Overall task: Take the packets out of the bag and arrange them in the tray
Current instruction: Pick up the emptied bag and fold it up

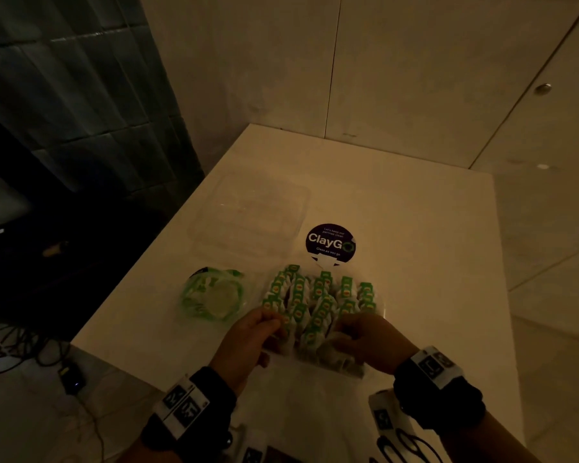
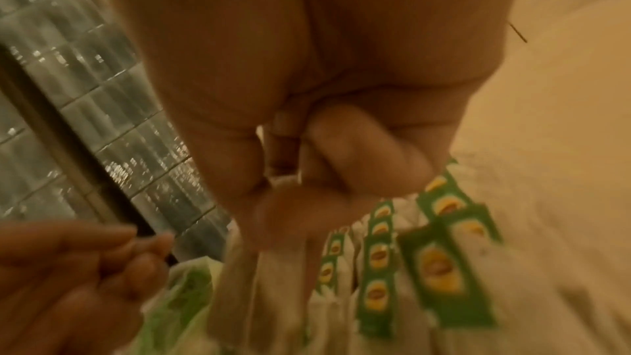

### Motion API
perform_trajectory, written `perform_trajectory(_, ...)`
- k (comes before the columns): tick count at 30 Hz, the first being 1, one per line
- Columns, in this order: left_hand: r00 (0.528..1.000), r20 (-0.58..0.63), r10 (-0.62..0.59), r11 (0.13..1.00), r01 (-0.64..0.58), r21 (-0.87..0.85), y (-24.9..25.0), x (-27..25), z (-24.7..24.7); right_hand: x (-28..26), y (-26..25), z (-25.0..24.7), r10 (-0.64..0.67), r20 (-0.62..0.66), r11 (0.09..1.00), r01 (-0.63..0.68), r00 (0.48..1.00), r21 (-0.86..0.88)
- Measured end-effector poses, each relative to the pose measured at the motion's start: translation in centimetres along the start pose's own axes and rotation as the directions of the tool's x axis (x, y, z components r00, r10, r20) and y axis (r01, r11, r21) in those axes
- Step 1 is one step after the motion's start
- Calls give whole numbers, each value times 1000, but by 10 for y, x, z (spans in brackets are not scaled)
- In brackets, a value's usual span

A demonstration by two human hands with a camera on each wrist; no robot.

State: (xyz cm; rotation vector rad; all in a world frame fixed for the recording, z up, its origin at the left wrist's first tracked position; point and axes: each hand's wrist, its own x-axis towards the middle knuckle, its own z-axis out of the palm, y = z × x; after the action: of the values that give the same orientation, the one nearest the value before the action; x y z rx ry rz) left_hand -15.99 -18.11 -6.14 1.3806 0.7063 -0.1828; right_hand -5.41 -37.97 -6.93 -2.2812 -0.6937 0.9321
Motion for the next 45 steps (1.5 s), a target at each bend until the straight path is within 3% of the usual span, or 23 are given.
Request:
perform_trajectory(4, 1000, 7, -3, 1000, 2, 18, -3, -3, -6, 0, -3, -1, 36, -53, 978, -24, 998, 206)
perform_trajectory(8, 1000, 22, 14, 999, -14, 32, -1, -4, -4, -8, -9, -10, 145, 12, 847, -130, 989, 515)
perform_trajectory(11, 1000, 17, 9, 1000, -10, 24, -2, -3, -5, -11, -13, -16, 151, 7, 797, -126, 989, 591)
perform_trajectory(15, 1000, 3, 4, 1000, -4, 30, -5, -4, -10, -6, -9, -14, 76, -80, 988, -65, 994, 141)
perform_trajectory(19, 1000, -13, 10, 999, -9, 52, -6, -5, -14, -3, -15, -3, 12, 34, 993, -8, 999, -121)
perform_trajectory(25, 999, -30, 19, 998, -17, 54, -6, -7, -21, 4, -21, 15, 79, 122, 939, -33, 989, -342)
perform_trajectory(28, 999, -44, 17, 999, -15, 47, -7, -7, -23, 7, -21, 18, 64, 101, 919, -20, 993, -395)
perform_trajectory(32, 999, -54, 9, 999, -6, 49, -8, -9, -25, 9, -22, 15, 93, 31, 938, -77, 995, -339)
perform_trajectory(39, 997, -71, 25, 999, -23, 29, -6, -11, -35, 11, -23, 17, 101, 43, 938, -80, 994, -337)
perform_trajectory(43, 988, -124, 95, 995, -90, 49, 1, -12, -47, 10, -21, 23, 71, 42, 940, -53, 997, -336)
perform_trajectory(45, 942, -244, 232, 970, -203, 136, 2, -10, -57, 9, -21, 24, 34, 2, 921, -31, 999, -389)
